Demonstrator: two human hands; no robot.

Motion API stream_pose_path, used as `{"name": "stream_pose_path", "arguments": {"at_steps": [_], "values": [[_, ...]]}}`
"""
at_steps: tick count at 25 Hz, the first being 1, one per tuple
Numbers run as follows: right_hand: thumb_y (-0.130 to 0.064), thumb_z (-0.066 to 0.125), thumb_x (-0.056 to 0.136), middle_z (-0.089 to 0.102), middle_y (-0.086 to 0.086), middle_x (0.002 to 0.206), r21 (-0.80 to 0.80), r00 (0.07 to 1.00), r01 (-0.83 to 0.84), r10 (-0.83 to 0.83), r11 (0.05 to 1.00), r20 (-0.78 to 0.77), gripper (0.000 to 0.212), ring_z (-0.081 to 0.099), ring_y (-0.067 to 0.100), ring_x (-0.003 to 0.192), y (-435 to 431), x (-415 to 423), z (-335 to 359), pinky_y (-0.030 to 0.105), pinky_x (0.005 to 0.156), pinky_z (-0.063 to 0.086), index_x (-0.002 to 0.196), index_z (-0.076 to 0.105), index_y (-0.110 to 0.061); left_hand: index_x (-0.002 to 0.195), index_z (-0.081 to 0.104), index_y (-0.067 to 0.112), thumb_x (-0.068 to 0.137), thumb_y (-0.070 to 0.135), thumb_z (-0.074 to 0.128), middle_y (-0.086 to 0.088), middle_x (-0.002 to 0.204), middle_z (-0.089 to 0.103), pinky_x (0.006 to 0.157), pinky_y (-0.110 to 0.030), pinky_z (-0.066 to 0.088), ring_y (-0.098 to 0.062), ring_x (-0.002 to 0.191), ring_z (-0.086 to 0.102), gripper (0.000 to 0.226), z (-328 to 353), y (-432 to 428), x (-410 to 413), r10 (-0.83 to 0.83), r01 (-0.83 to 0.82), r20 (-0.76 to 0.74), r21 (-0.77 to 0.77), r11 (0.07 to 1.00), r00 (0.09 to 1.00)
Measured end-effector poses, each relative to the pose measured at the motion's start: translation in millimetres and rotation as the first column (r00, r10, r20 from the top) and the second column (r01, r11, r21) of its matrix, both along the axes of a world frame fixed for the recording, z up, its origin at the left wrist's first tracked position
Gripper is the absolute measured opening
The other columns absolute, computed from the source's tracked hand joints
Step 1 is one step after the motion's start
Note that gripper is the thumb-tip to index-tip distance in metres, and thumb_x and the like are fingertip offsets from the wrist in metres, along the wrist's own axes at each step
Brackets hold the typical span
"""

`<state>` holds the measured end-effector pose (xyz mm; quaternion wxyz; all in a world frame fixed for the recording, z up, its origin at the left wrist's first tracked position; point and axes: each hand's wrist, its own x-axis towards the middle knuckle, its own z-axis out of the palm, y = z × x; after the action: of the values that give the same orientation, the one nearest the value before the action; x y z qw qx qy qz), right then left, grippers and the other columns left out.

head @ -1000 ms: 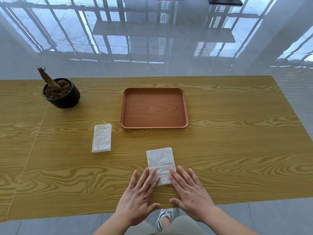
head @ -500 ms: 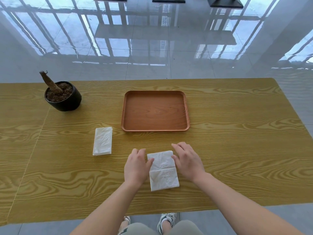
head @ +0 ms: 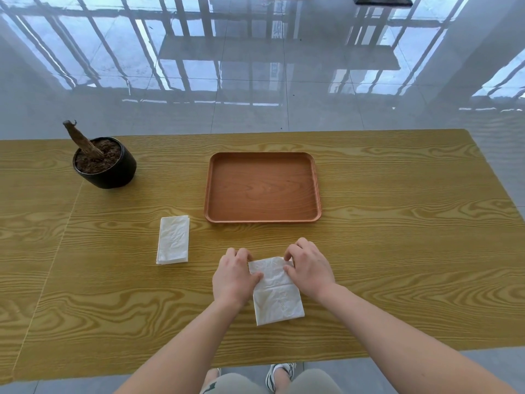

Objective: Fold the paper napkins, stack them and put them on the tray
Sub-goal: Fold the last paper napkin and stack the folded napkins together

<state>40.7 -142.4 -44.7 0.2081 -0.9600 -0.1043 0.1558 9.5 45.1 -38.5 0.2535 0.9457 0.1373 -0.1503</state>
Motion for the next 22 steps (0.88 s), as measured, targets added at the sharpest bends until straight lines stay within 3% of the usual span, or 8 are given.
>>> {"name": "stream_pose_path", "arguments": {"at_steps": [3, 7, 10, 14, 19, 22], "values": [[-0.024, 0.063, 0.093, 0.052, -0.007, 0.101, 0.007, 1.0, -0.013, 0.013, 1.0, -0.001, 0.004, 0.051, 0.016, 0.099, 3.2, 0.7, 0.6, 0.032, 0.084, 0.048, 0.096, 0.061, -0.021, 0.113, 0.056, 0.031, 0.079, 0.045, 0.076, 0.011, 0.105, 0.05, 0.069, -0.025, 0.042, -0.011, 0.1, 0.052, 0.041, -0.3, 0.5, 0.3, -0.013, 0.013, 0.019, 0.005, 1.0, 1.0], [-0.023, 0.064, 0.092, 0.056, -0.007, 0.113, 0.032, 0.999, -0.019, 0.02, 0.999, -0.029, 0.024, 0.052, 0.015, 0.106, 3.0, 2.5, 0.9, 0.033, 0.09, 0.049, 0.116, 0.058, -0.022, 0.107, 0.059, 0.026, 0.079, 0.04, 0.078, 0.008, 0.099, 0.059, 0.068, -0.027, 0.044, -0.013, 0.091, 0.057, 0.037, 1.0, -4.7, 3.2, 0.023, -0.023, 0.0, 0.026, 0.999, 1.0], [-0.025, 0.066, 0.091, 0.056, -0.007, 0.113, 0.055, 0.998, 0.022, -0.019, 0.998, -0.061, 0.028, 0.052, 0.014, 0.108, 1.5, 4.2, 0.0, 0.03, 0.09, 0.047, 0.119, 0.059, -0.023, 0.098, 0.061, 0.023, 0.077, 0.027, 0.077, 0.008, 0.088, 0.065, 0.066, -0.029, 0.05, -0.013, 0.08, 0.058, 0.027, 4.9, -9.9, 8.8, 0.121, -0.123, -0.058, -0.035, 0.992, 0.991], [-0.027, 0.067, 0.09, 0.056, -0.01, 0.109, 0.073, 0.997, 0.039, -0.034, 0.997, -0.069, 0.027, 0.053, 0.013, 0.105, -0.4, 4.6, -1.3, 0.03, 0.089, 0.048, 0.116, 0.06, -0.025, 0.098, 0.065, 0.023, 0.078, 0.017, 0.068, 0.01, 0.086, 0.066, 0.07, -0.032, 0.056, -0.013, 0.081, 0.063, 0.021, 4.7, -8.9, 11.0, 0.16, -0.175, -0.104, -0.148, 0.973, 0.982], [-0.028, 0.067, 0.089, 0.054, -0.012, 0.104, 0.091, 0.998, 0.036, -0.03, 0.995, -0.061, 0.027, 0.053, 0.012, 0.103, -1.8, 4.2, 0.4, 0.03, 0.088, 0.047, 0.115, 0.061, -0.025, 0.081, 0.065, 0.023, 0.079, 0.025, 0.067, 0.005, 0.093, 0.059, 0.062, -0.031, 0.05, -0.013, 0.079, 0.059, 0.003, 6.5, -7.7, 6.7, 0.117, -0.132, -0.092, -0.17, 0.977, 0.989], [-0.028, 0.065, 0.09, 0.053, -0.011, 0.106, 0.079, 0.997, 0.027, -0.021, 0.996, -0.074, 0.029, 0.053, 0.012, 0.105, -1.9, 4.0, 2.7, 0.03, 0.088, 0.048, 0.118, 0.061, -0.026, 0.075, 0.063, 0.025, 0.081, 0.026, 0.067, 0.008, 0.082, 0.062, 0.061, -0.033, 0.052, -0.01, 0.073, 0.059, 0.007, 5.6, -5.3, 2.3, 0.121, -0.124, -0.027, -0.234, 0.964, 0.992]]}}
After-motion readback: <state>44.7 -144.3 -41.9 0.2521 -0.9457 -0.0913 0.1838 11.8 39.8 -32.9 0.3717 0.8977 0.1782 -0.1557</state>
